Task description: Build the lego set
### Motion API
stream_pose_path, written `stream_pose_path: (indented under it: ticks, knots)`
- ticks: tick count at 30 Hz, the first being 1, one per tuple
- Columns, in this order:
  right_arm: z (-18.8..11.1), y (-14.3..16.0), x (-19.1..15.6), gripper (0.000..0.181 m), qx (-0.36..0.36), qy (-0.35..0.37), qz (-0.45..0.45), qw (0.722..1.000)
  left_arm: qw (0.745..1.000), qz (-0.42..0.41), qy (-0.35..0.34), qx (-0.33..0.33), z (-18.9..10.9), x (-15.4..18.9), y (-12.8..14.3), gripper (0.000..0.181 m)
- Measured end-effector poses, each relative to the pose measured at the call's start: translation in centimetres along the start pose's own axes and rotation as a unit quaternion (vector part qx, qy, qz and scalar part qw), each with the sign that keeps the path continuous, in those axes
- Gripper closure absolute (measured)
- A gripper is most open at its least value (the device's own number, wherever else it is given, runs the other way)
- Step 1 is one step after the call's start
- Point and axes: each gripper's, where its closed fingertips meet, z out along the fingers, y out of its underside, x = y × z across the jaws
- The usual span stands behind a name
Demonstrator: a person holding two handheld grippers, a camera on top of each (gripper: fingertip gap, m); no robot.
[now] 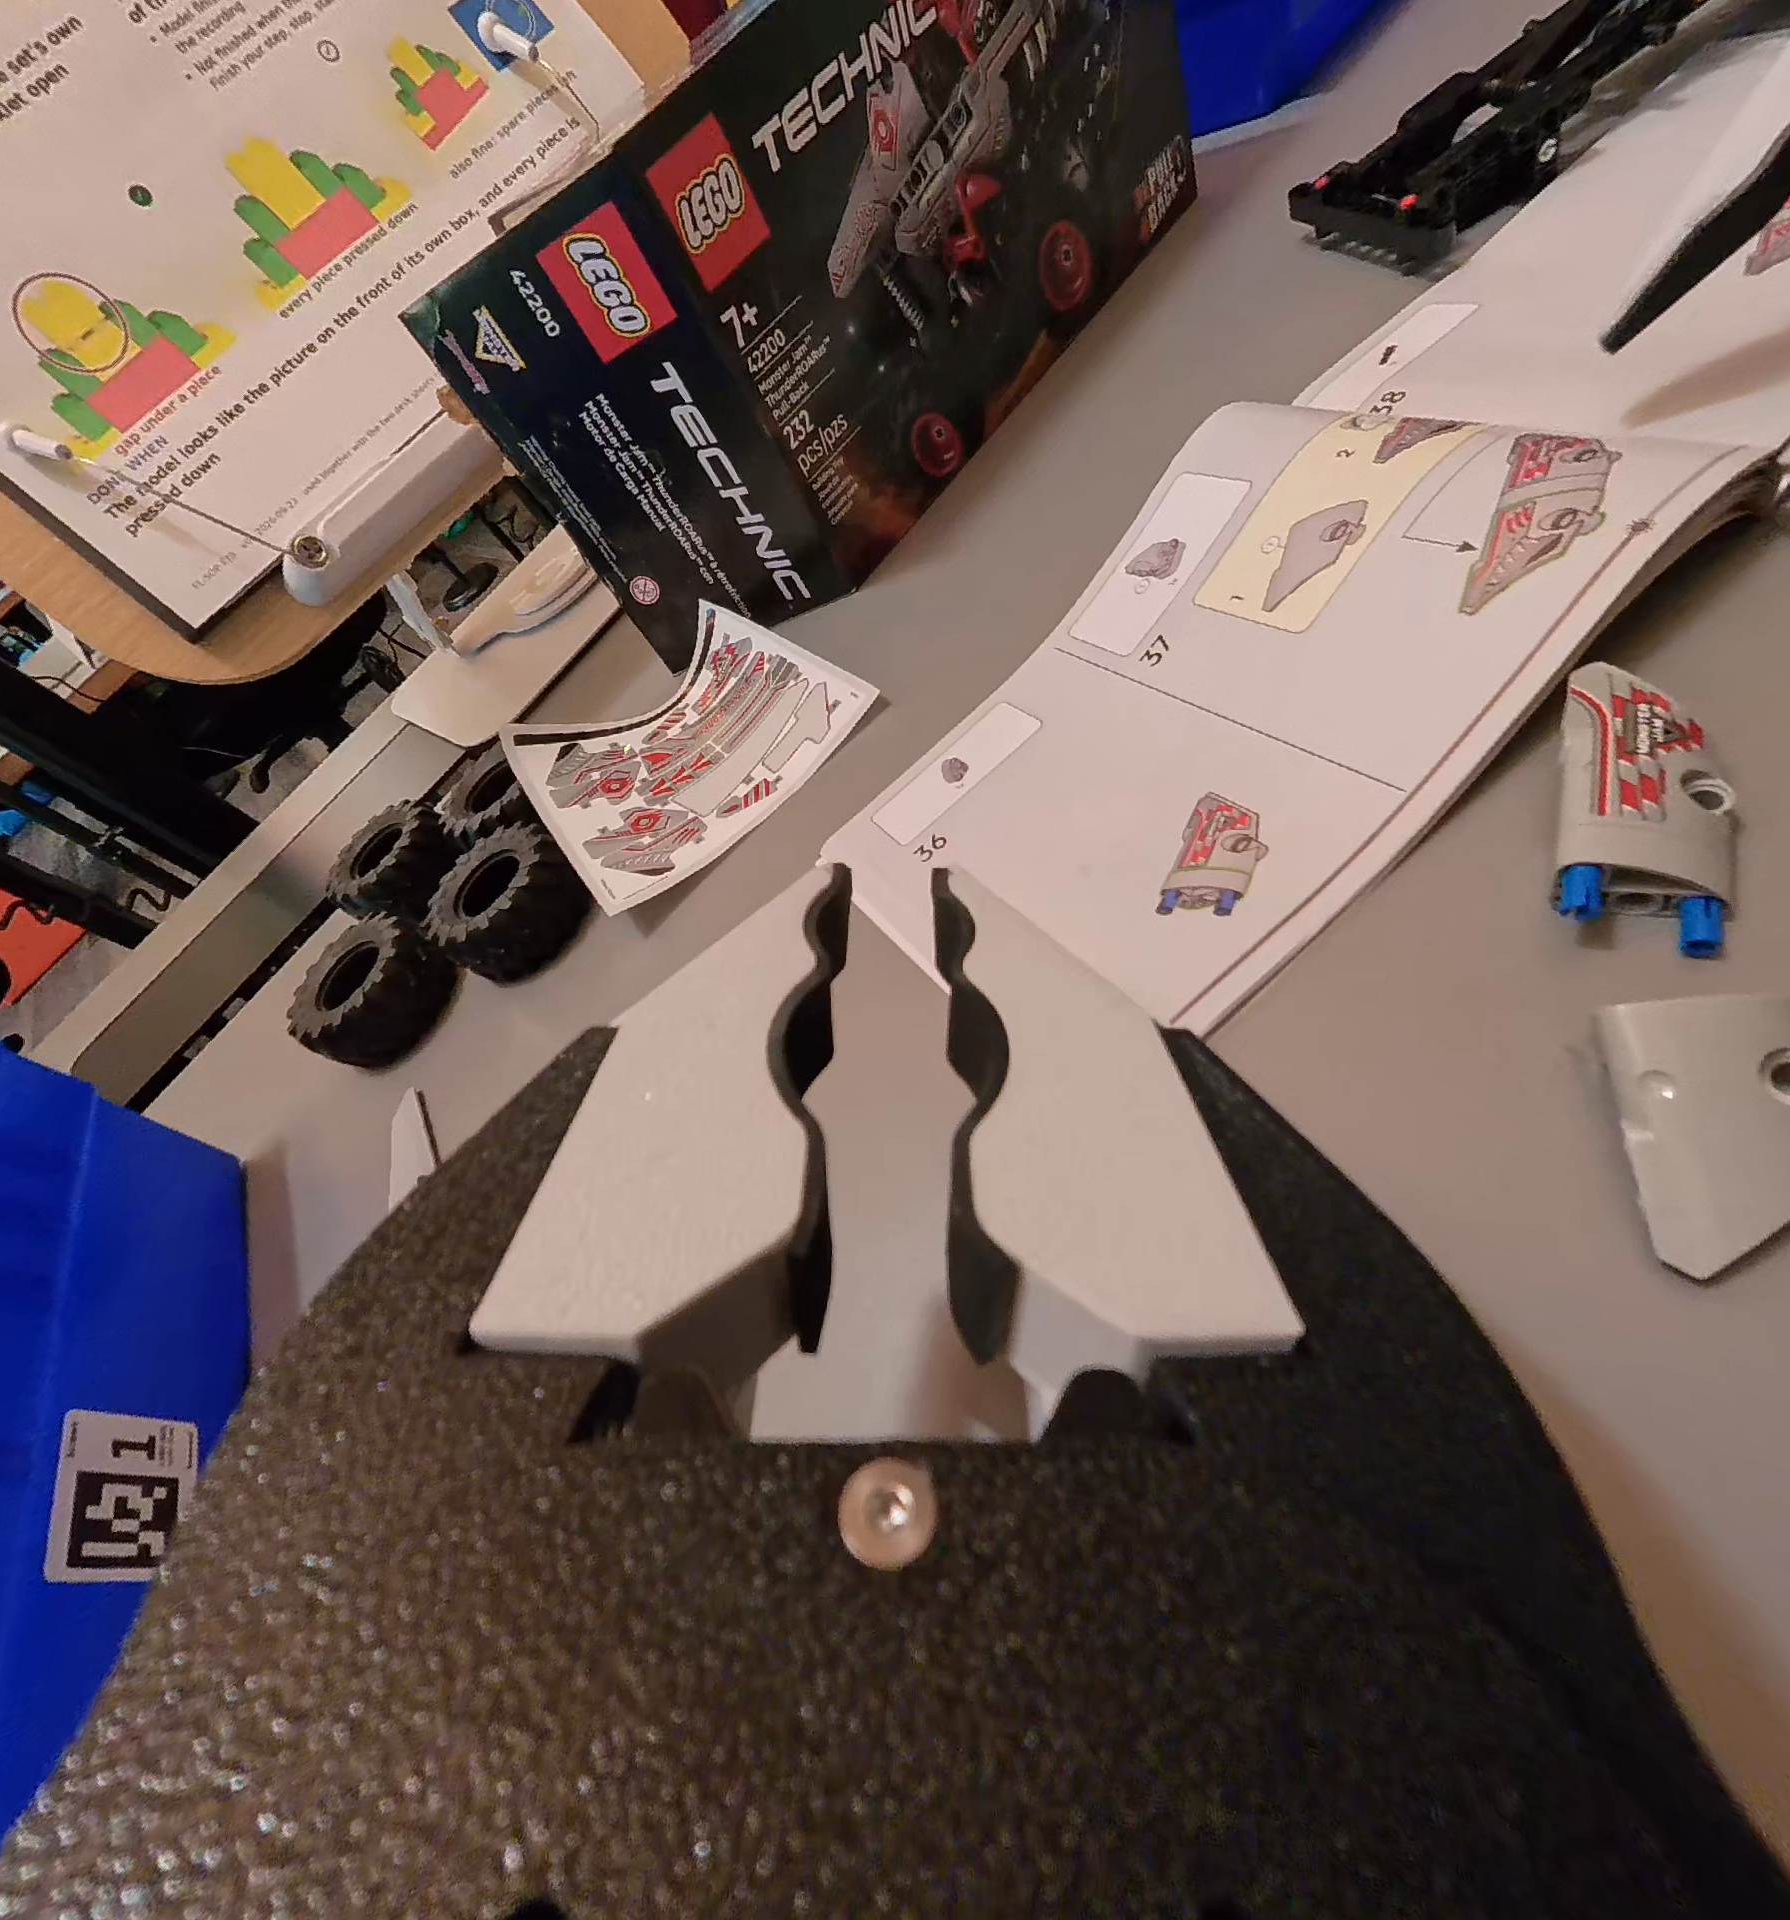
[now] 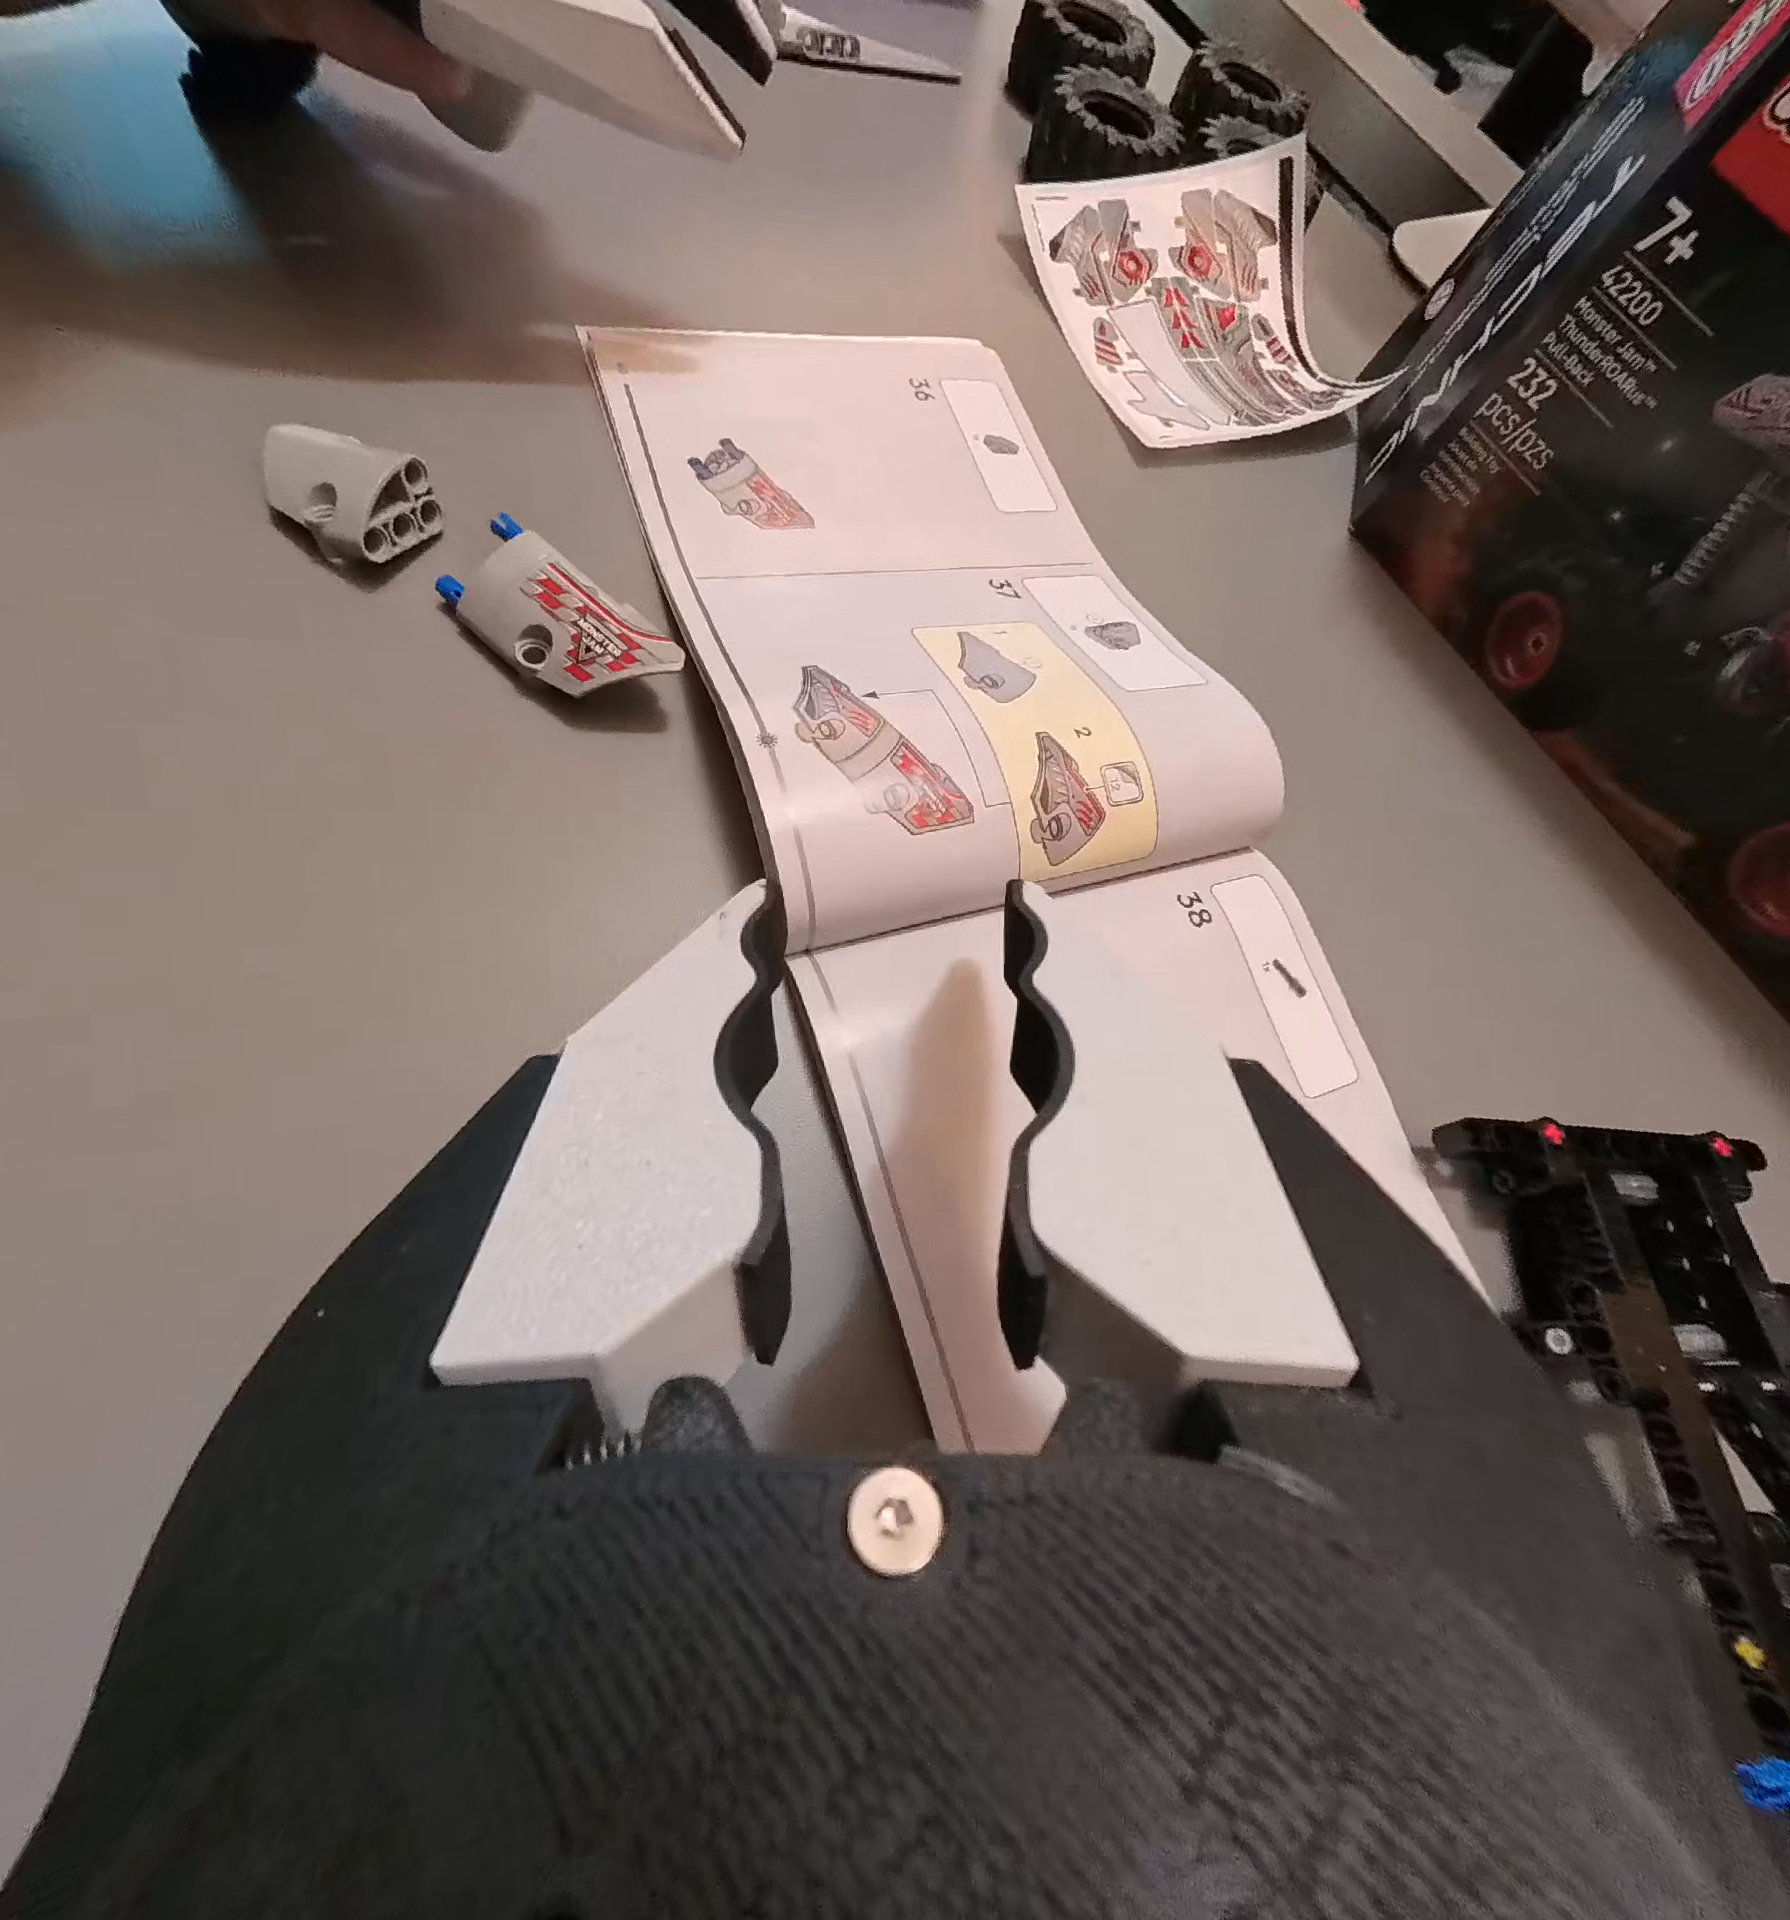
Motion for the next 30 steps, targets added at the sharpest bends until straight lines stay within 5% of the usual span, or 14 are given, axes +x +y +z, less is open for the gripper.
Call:
stream_pose_path:
  ticks: [24,30]
  knots:
    - [-1.3,1.2,1.1,0.139,-0.021,0.01,0.007,1.0,1.0,0.022,0.009,-0.011,0.2,0.5,0.3,0.167]
    - [-1.7,1.0,1.4,0.14,-0.011,0.028,0.021,0.999,0.996,0.055,0.069,-0.005,0.2,2.8,0.1,0.16]
